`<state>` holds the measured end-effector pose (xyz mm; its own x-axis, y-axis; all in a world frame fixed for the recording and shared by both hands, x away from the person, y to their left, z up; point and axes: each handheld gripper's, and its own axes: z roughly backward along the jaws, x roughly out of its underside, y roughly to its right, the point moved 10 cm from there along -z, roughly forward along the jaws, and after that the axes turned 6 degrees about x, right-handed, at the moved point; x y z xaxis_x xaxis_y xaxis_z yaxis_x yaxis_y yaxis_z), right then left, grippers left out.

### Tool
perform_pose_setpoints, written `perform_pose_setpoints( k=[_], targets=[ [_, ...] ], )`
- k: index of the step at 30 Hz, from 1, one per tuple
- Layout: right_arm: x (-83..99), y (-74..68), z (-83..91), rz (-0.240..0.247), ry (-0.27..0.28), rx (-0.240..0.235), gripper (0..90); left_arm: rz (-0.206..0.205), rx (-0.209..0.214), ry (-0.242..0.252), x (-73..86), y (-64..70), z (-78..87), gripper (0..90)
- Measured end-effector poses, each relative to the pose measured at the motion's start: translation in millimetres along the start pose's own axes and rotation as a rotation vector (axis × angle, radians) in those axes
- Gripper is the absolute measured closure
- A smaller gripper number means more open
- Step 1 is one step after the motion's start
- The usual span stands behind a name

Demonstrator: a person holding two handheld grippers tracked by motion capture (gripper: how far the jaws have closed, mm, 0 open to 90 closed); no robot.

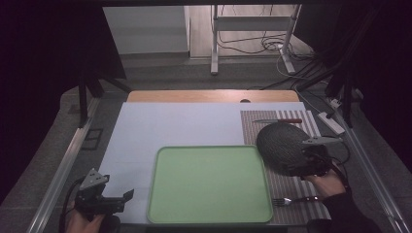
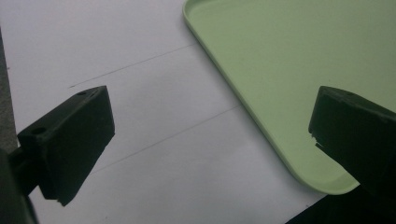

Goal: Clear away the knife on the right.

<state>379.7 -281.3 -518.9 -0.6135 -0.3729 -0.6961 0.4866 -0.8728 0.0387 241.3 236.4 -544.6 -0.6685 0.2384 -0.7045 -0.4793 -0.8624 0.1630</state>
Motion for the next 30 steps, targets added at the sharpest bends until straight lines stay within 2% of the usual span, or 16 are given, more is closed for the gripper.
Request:
perform_pose_setpoints(
  k=[4, 10, 16, 21, 30],
  targets=[
    [-5.0, 1.3, -4.5, 0.019, 0.014, -0.013, 0.0, 0.000, 0.000, -0.001, 0.1, 0.0, -0.2, 1.0],
    [-9.7, 4.8, -15.5, 0.019, -0.004, -0.019, 0.0, 0.002, 0.002, -0.003, 0.1, -0.1, -0.4, 0.9],
    [-19.5, 15.0, -25.3, 0.004, -0.005, -0.002, 0.0, 0.004, 0.003, -0.003, 0.2, -0.2, -0.4, 0.9],
    [-25.6, 19.2, -31.8, 0.002, -0.007, -0.007, 0.0, 0.003, 0.003, -0.004, 0.1, -0.2, -0.6, 0.9],
    [-35.9, 25.1, -50.4, 0.020, -0.027, 0.006, 0.0, 0.005, 0.004, -0.004, 0.2, -0.3, -0.6, 0.9]
  ],
)
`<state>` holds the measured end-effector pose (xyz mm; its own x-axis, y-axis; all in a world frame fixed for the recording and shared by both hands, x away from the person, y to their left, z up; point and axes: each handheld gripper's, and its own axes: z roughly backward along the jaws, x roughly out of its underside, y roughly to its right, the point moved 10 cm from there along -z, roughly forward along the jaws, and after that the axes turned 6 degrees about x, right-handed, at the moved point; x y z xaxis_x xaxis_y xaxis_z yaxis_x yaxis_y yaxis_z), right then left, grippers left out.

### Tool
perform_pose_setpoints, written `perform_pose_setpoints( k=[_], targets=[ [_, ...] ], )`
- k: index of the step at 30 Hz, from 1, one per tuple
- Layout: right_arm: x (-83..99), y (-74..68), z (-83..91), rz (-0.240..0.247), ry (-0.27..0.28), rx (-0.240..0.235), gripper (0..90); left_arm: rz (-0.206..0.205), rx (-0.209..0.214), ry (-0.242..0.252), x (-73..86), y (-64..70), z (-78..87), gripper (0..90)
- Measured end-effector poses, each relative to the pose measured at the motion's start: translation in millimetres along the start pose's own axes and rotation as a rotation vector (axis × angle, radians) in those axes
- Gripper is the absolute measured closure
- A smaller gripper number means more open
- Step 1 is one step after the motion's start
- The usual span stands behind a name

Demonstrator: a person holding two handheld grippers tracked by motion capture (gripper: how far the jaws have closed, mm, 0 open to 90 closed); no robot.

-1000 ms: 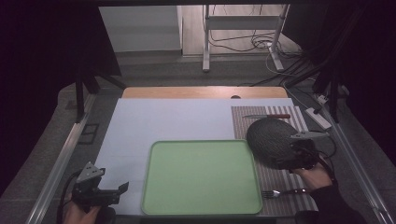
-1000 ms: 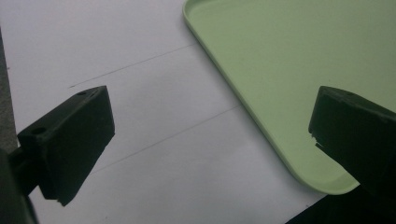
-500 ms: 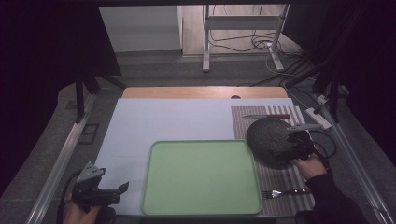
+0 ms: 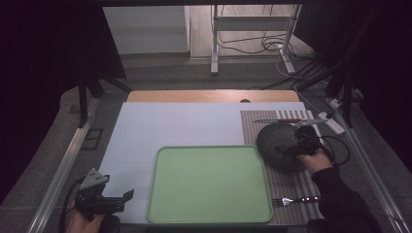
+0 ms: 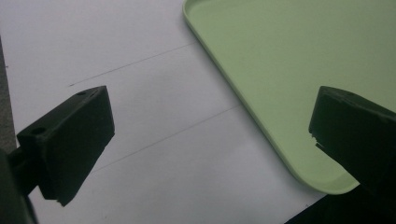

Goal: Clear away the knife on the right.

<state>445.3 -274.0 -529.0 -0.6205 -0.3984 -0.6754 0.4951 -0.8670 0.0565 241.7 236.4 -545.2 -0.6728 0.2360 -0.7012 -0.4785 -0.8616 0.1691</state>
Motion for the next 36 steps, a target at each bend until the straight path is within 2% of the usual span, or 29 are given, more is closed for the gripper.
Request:
perform_pose_setpoints(
  k=[4, 14, 19, 23, 28, 36],
  targets=[
    [-6.0, 3.3, -7.6, -0.028, -0.006, -0.006, 0.0, 0.000, 0.001, 0.000, 0.0, 0.0, 0.0, 0.9],
    [-16.4, 19.1, -21.1, -0.029, -0.018, 0.029, 0.0, -0.002, 0.000, -0.001, 0.0, 0.0, -0.1, 0.9],
    [-22.9, 25.2, -27.4, -0.032, -0.018, 0.015, 0.0, -0.004, -0.002, -0.003, 0.1, 0.2, -0.3, 0.9],
    [-27.4, 31.8, -33.6, -0.057, -0.019, 0.021, 0.0, -0.004, -0.002, -0.004, 0.1, 0.1, -0.4, 0.9],
    [-30.1, 38.2, -43.0, -0.088, -0.038, 0.026, 0.0, -0.004, -0.002, -0.005, 0.2, 0.0, -0.6, 0.9],
    [-31.9, 50.5, -57.8, -0.089, -0.068, 0.058, 0.0, -0.006, -0.003, -0.009, 0.4, 0.0, -0.8, 0.9]
  ],
)
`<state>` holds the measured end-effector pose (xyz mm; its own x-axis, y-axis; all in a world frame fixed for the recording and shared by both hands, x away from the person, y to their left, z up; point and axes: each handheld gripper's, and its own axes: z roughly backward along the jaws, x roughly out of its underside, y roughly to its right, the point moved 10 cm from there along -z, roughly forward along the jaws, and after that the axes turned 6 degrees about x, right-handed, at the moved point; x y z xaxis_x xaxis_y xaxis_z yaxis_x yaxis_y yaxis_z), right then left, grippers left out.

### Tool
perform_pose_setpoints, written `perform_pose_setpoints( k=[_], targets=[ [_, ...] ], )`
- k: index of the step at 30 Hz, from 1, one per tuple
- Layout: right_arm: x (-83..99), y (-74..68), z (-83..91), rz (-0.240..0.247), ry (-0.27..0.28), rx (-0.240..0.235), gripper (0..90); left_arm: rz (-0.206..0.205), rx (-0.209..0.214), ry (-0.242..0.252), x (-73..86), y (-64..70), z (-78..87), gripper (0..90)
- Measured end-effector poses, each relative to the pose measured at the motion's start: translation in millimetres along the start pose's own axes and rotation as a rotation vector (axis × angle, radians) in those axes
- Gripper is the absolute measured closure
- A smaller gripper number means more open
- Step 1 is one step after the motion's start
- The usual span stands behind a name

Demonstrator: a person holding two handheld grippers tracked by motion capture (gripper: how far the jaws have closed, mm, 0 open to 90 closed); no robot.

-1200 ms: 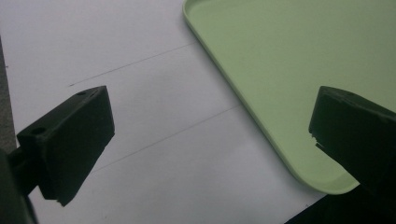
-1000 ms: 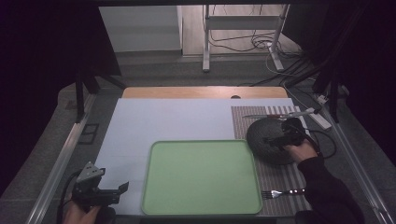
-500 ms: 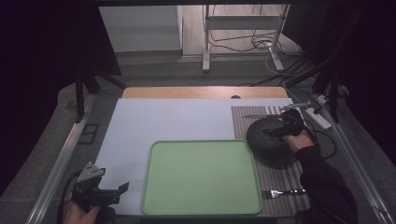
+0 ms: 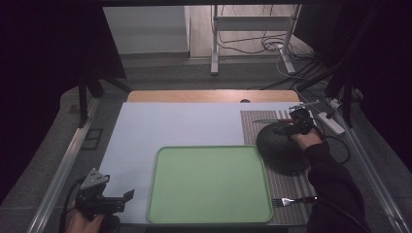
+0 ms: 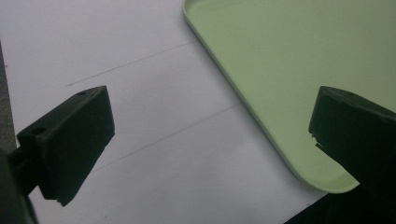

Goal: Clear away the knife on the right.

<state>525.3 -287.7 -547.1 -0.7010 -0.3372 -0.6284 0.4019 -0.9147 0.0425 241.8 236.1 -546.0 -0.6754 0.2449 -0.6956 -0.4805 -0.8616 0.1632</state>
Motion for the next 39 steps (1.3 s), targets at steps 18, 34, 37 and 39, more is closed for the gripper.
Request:
perform_pose_setpoints(
  k=[18, 34, 37, 39],
  targets=[
    [-12.5, 30.0, -20.0, -0.033, -0.036, 0.042, 0.0, 0.001, -0.002, -0.007, 0.4, 0.0, -1.0, 0.9],
    [-25.0, 55.1, -28.0, -0.046, -0.036, 0.076, 44.3, -0.003, -0.008, -0.025, 1.1, 0.0, -2.4, 1.0],
    [-24.4, 59.9, -30.6, -0.044, -0.043, 0.076, 63.9, -0.007, -0.009, -0.026, 1.2, 0.2, -2.3, 1.0],
    [-23.8, 63.4, -33.3, -0.038, -0.051, 0.085, 75.8, -0.007, -0.008, -0.025, 1.2, 0.1, -2.3, 1.0]
  ],
)
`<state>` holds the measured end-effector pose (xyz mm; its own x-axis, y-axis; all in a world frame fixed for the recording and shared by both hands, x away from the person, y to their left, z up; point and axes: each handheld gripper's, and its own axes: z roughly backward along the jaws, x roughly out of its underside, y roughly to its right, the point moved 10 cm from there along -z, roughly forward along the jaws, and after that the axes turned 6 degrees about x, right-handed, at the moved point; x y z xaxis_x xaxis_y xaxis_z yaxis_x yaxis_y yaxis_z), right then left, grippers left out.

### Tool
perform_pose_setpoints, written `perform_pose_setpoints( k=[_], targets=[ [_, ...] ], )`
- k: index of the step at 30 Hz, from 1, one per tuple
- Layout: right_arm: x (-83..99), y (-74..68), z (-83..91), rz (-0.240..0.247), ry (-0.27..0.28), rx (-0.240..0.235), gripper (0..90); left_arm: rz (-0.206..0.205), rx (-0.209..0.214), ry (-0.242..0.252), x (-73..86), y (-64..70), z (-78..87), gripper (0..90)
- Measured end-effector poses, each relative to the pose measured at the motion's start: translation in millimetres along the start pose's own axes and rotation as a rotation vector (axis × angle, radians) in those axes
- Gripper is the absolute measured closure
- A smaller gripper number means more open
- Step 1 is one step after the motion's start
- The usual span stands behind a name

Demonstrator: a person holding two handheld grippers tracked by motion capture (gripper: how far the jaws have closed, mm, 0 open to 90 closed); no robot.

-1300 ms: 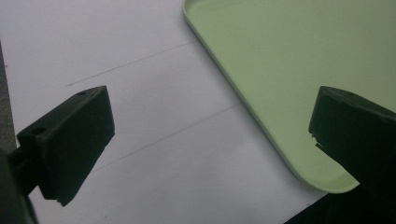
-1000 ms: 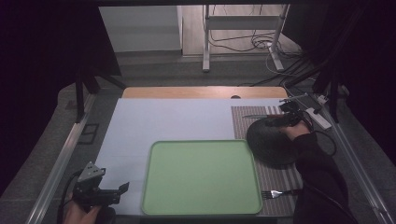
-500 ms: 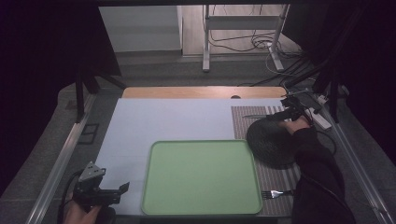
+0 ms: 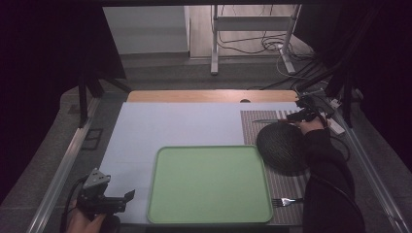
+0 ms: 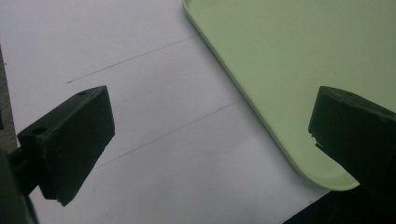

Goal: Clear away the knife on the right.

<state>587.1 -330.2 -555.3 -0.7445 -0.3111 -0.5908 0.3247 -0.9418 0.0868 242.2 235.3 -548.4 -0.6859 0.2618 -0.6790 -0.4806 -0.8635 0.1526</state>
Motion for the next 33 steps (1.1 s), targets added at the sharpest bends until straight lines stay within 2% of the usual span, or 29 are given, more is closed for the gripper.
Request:
perform_pose_setpoints(
  k=[1, 3, 7, 11, 15, 20, 33],
  targets=[
    [0.2, 1.1, -1.6, -0.001, -0.005, -0.001, 82.2, 0.000, 0.000, 0.000, 0.0, 0.0, 0.0, 1.1],
    [0.4, 3.4, -5.1, 0.005, -0.015, 0.012, 89.4, 0.000, 0.000, 0.001, 0.0, 0.0, 0.0, 1.1],
    [-1.4, 8.3, -12.4, 0.018, -0.022, 0.043, 89.5, -0.002, -0.002, -0.002, 0.2, 0.2, -0.2, 1.1],
    [-4.9, 15.9, -18.0, -0.003, -0.014, 0.070, 89.5, -0.005, -0.006, -0.006, 0.5, 0.4, -0.5, 1.2],
    [-3.7, 22.7, -24.7, -0.022, -0.020, 0.078, 89.5, -0.005, -0.007, -0.008, 0.7, 0.4, -0.5, 1.2],
    [1.7, 31.3, -31.9, -0.023, -0.034, 0.103, 89.5, -0.005, -0.008, -0.009, 0.9, 0.5, -0.6, 1.3],
    [19.7, 34.3, -24.0, -0.019, -0.097, 0.081, 89.4, -0.008, -0.010, -0.010, 1.0, 0.8, -0.6, 1.3]
  ],
)
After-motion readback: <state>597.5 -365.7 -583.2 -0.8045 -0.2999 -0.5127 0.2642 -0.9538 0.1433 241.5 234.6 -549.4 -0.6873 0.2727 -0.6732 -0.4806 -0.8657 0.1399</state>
